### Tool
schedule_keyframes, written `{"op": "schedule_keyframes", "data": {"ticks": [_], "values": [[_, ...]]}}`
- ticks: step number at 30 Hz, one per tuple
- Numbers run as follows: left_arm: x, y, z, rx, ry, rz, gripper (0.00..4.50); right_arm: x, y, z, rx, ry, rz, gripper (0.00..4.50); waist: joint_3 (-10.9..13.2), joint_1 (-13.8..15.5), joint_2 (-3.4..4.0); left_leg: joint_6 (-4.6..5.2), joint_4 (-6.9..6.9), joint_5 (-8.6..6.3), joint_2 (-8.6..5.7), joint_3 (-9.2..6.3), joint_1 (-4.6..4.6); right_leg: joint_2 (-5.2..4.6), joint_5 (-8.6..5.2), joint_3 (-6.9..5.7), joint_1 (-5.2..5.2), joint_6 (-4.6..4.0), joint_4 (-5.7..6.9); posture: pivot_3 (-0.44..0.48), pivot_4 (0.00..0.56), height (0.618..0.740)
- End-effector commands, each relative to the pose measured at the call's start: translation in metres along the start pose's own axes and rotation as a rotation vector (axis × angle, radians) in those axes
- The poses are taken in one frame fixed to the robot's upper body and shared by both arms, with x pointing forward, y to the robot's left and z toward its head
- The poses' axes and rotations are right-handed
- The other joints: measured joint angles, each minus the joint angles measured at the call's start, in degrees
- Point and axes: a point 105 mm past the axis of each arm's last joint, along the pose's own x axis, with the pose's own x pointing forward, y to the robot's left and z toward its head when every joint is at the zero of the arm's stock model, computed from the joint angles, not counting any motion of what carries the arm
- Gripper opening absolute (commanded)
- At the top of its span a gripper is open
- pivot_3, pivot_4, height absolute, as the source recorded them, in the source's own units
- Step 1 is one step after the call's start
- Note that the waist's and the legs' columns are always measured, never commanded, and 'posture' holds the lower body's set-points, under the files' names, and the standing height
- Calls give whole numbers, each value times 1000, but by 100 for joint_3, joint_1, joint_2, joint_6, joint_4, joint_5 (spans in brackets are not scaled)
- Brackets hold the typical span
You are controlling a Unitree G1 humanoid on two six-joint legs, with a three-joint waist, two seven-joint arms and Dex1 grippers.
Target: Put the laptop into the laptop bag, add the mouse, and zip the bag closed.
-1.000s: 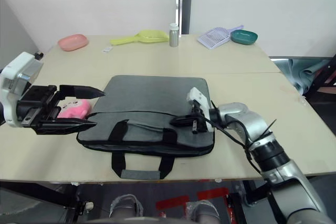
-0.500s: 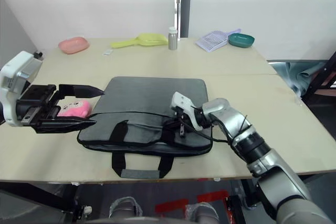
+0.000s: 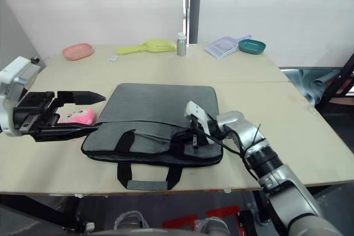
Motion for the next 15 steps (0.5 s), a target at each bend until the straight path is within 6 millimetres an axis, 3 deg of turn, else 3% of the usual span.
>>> {"op": "schedule_keyframes", "data": {"ticks": [1,6,10,15], "values": [[-8,7,2,11,-18,49,3895,2,-7,-71,202,161,-67,34,-30,-40,-4,0,1,0,0,0,2,0,-1,1,1,2,3,0,150,740],[-20,15,-5,-24,-9,117,3895,-1,-2,-90,209,237,-48,34,-57,-28,-29,0,3,-1,-3,-8,17,0,-8,3,22,13,-8,0,150,740],[-42,33,-13,-65,-12,242,3895,-1,-2,-82,185,229,-38,34,-65,-20,-20,1,-2,-2,-4,-13,16,2,-34,1,27,56,-37,0,150,740],[-80,67,-56,-201,77,489,3895,-3,1,-70,151,218,-15,34,-70,-21,-14,1,-13,-2,-7,-13,13,3,-50,4,21,83,-43,0,150,740]]}}
